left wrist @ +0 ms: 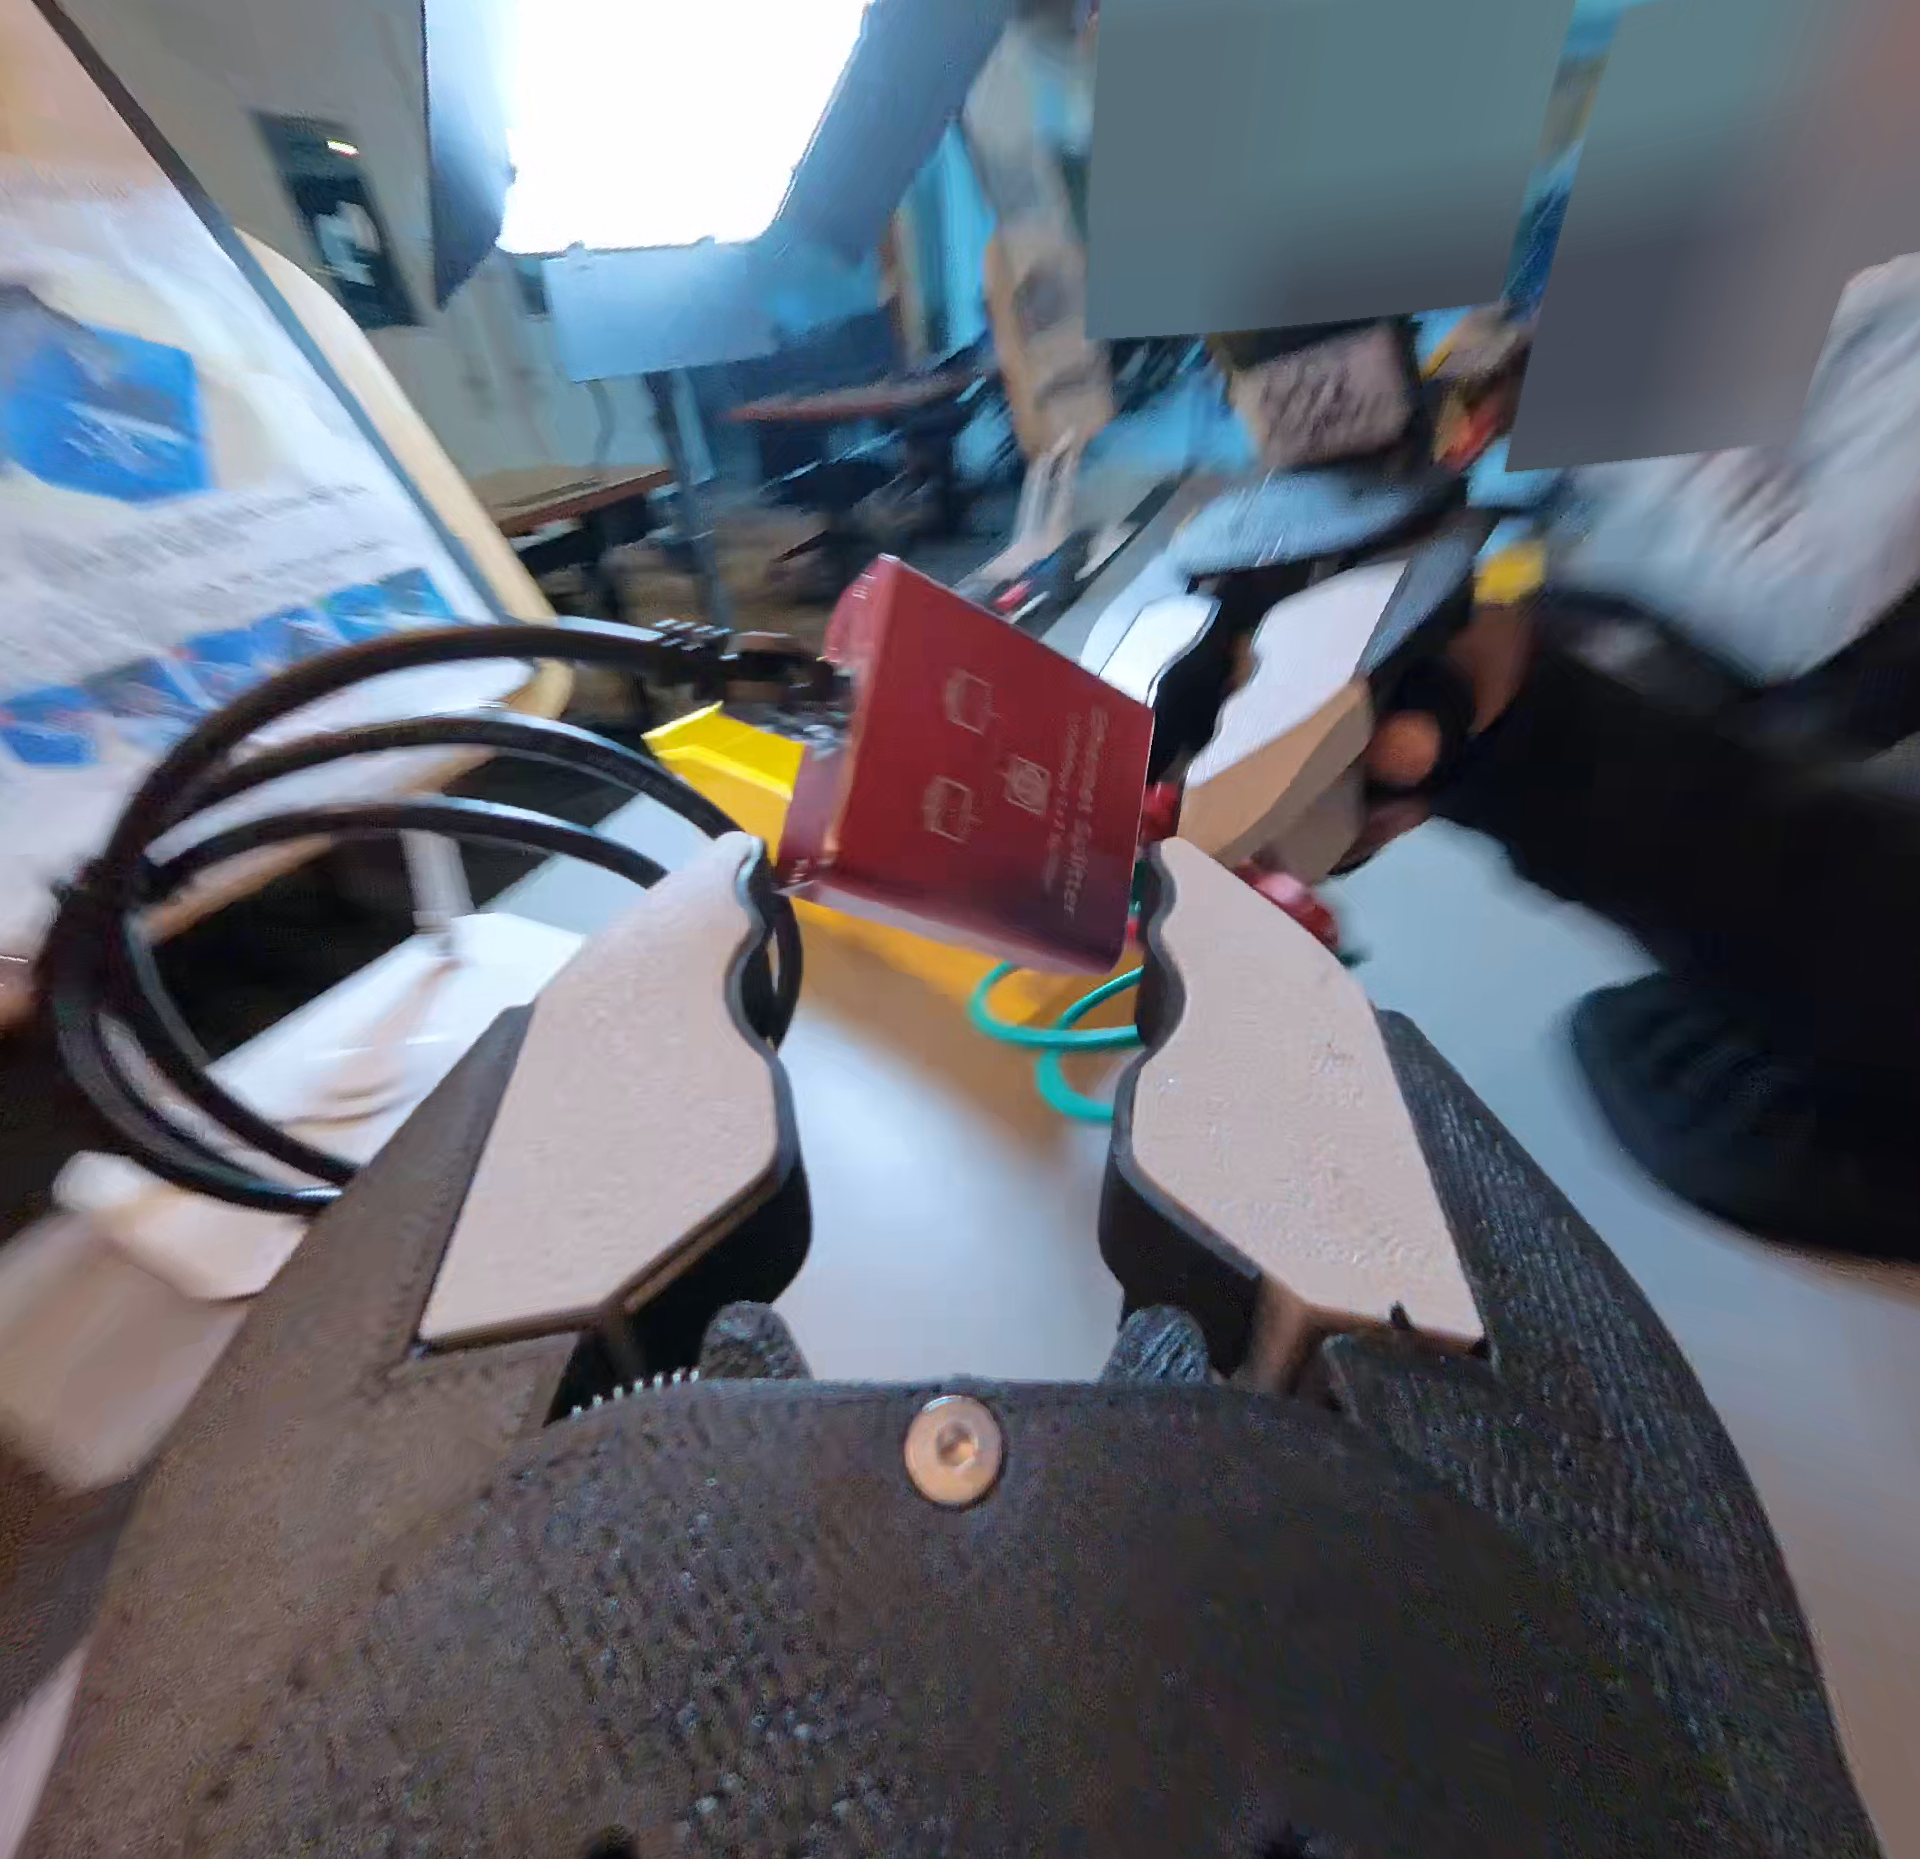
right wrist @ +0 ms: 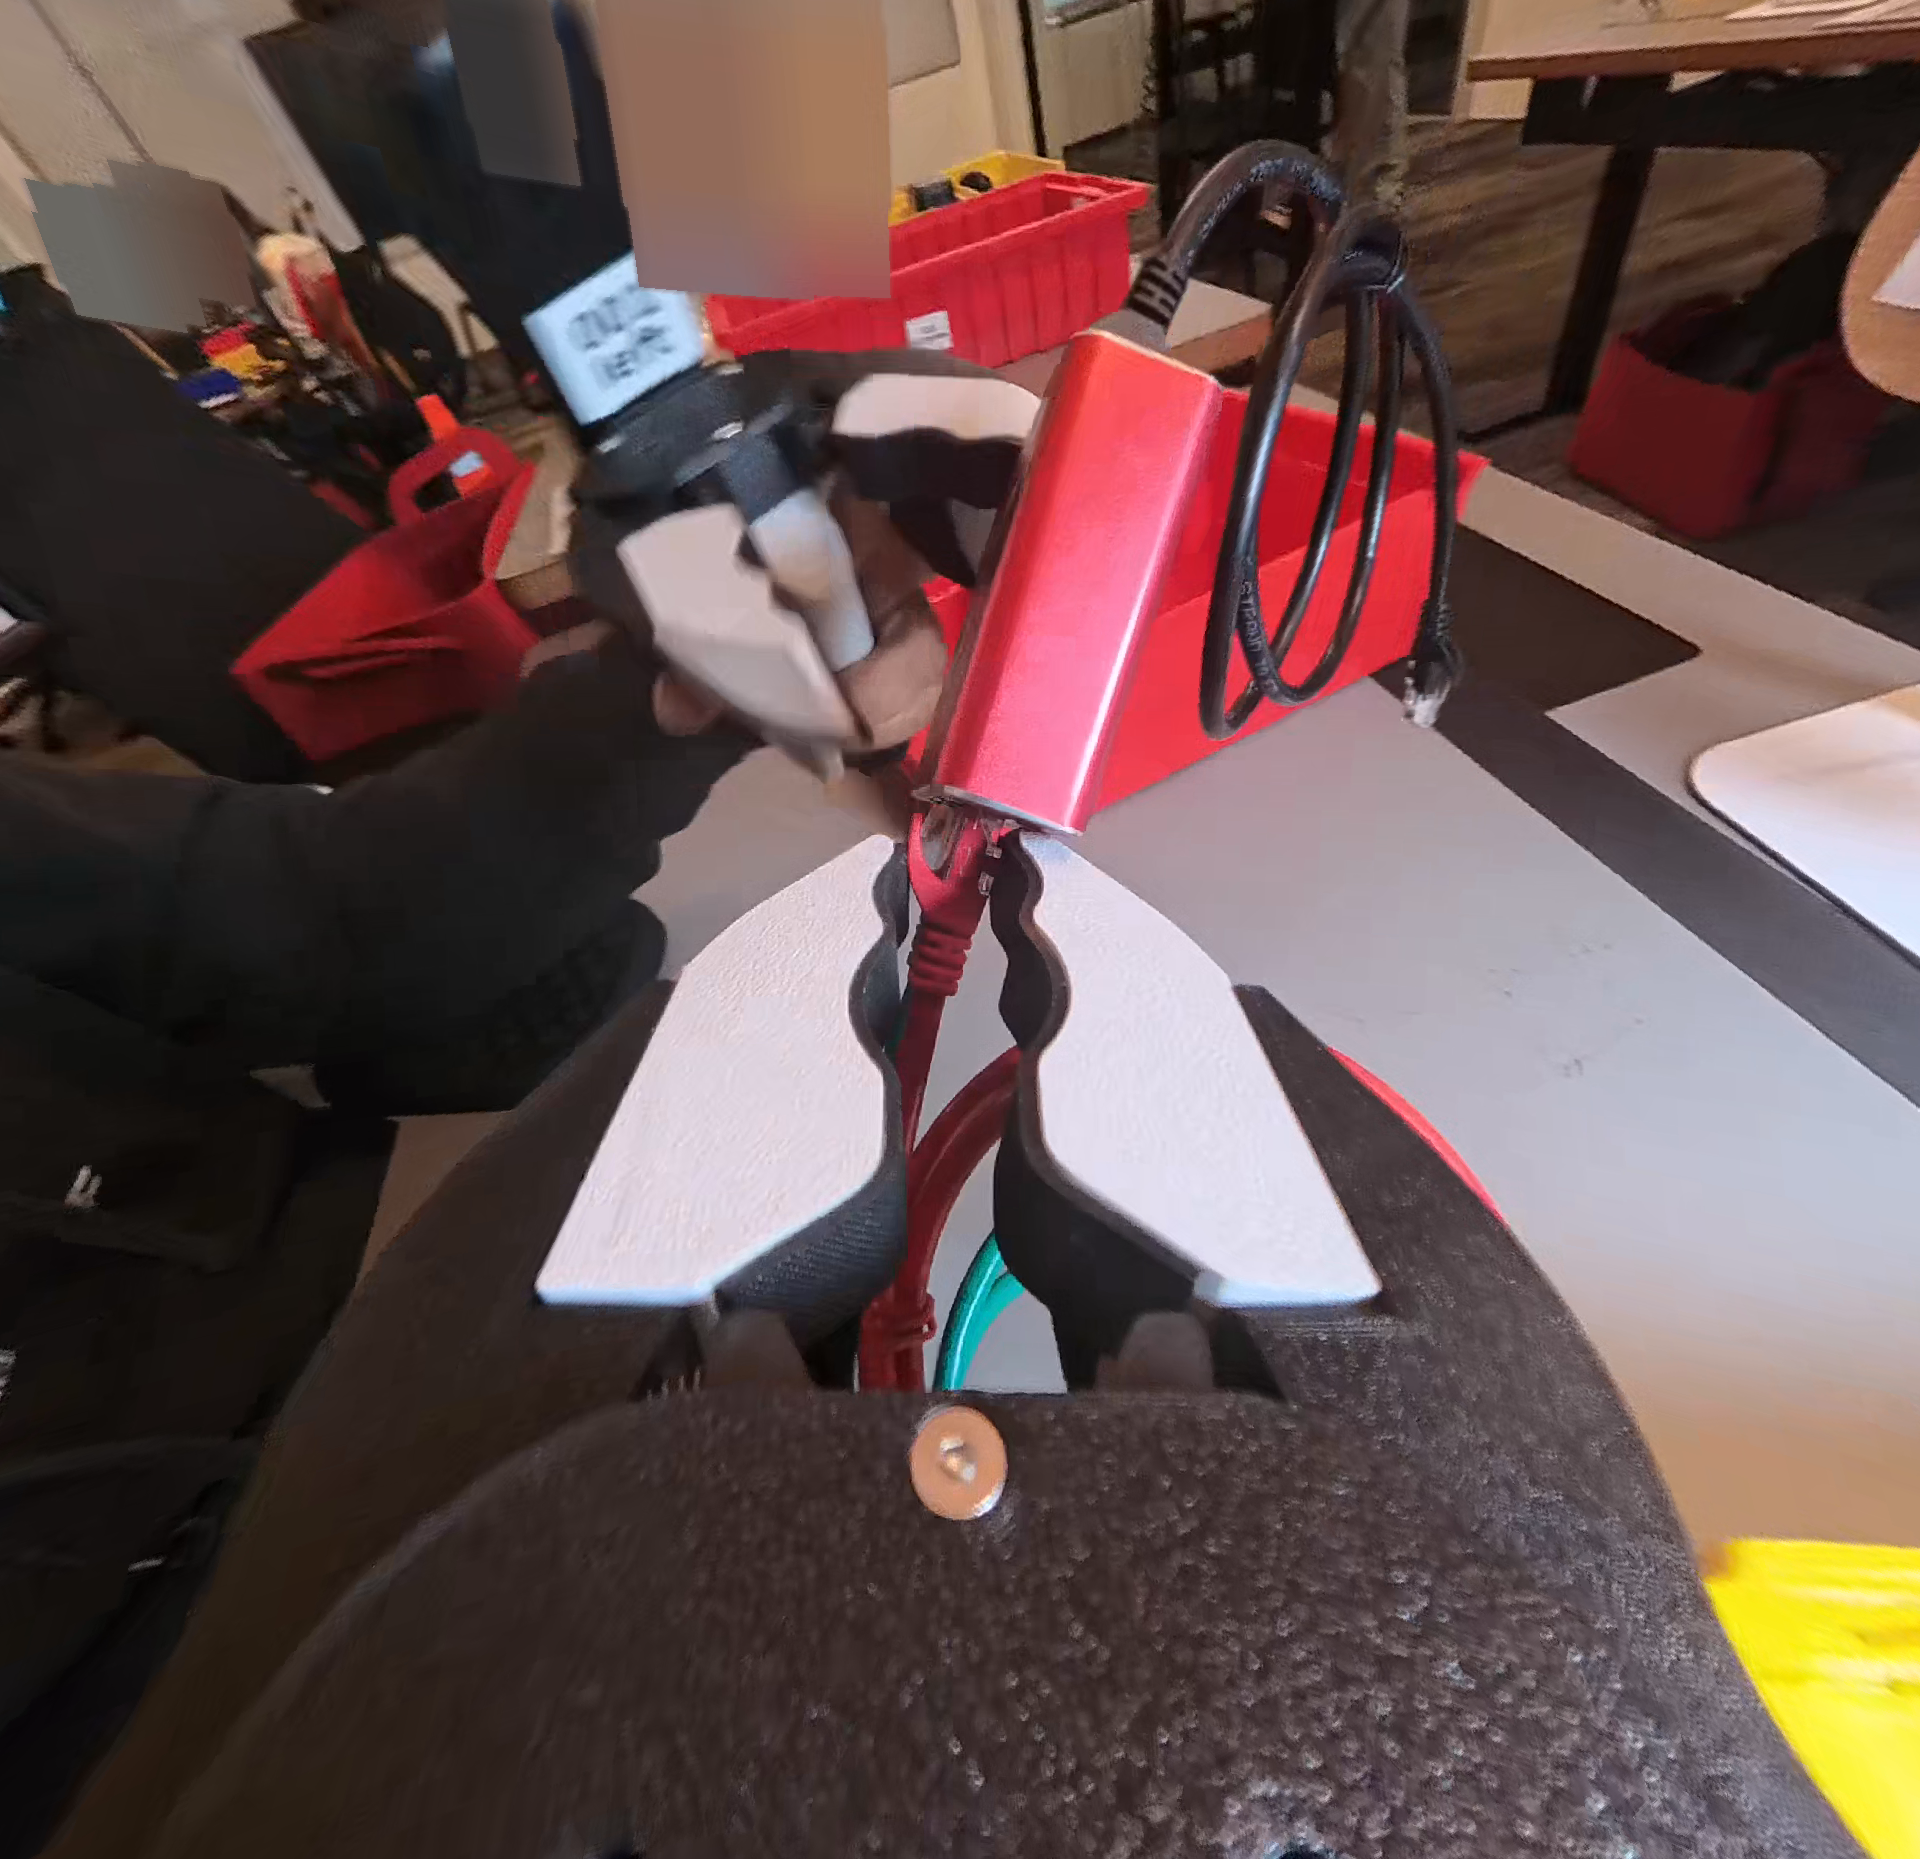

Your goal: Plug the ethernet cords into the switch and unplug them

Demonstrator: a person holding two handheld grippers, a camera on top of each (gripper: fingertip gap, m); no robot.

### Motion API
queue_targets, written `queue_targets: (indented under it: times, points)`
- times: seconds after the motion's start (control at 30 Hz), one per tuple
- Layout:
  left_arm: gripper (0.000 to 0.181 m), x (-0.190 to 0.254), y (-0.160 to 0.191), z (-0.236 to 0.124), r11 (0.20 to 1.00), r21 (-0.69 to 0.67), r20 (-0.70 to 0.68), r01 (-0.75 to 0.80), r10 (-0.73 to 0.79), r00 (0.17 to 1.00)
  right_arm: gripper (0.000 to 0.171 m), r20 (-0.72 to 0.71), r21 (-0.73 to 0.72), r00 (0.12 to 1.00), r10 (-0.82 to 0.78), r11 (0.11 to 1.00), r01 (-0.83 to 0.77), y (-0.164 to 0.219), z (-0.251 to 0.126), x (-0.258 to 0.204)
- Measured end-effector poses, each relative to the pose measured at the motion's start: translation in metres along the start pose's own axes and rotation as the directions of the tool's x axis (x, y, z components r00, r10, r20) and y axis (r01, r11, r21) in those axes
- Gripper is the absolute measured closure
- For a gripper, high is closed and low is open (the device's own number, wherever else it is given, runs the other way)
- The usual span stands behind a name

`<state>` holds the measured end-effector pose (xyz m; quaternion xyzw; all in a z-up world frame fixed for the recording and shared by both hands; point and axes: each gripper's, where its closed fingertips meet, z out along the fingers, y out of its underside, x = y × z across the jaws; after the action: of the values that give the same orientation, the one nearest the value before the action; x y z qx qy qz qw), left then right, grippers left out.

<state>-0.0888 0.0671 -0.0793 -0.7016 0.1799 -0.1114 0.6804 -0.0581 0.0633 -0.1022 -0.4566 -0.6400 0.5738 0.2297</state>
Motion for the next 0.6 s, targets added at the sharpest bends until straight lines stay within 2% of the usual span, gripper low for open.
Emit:
queue_targets:
  times: [0.1,0.2,0.27,0.33,0.4,0.6]
  points:
    - [0.115,0.001,-0.003,-0.008,0.951,0.063,-0.206,0.302,-0.284,0.936,0.157,0.104,0.027,0.994,-0.018,1.0,0.015,-0.004,0.001,-0.018]
    - [0.117,0.001,-0.009,-0.013,0.891,0.1,-0.31,0.444,-0.396,0.864,0.157,0.151,0.051,0.988,0.029,0.998,-0.037,-0.009,0.001,-0.023]
    - [0.12,0.009,-0.015,-0.011,0.876,0.097,-0.355,0.472,-0.413,0.839,0.157,0.175,0.033,0.983,0.051,0.998,-0.058,-0.004,0.003,-0.024]
    - [0.124,0.016,-0.009,-0.002,0.885,0.052,-0.333,0.463,-0.422,0.843,0.157,0.166,0.007,0.984,0.06,0.998,-0.062,0.002,0.009,-0.022]
    - [0.14,0.017,0.0,0.004,0.902,0.014,-0.294,0.432,-0.409,0.864,0.156,0.161,-0.028,0.984,0.071,0.997,-0.067,0.01,0.015,-0.021]
    - [0.15,0.002,0.01,0.006,0.886,-0.007,-0.224,0.463,-0.453,0.863,0.152,0.019,-0.048,0.996,0.087,0.995,-0.086,0.018,0.022,0.003]
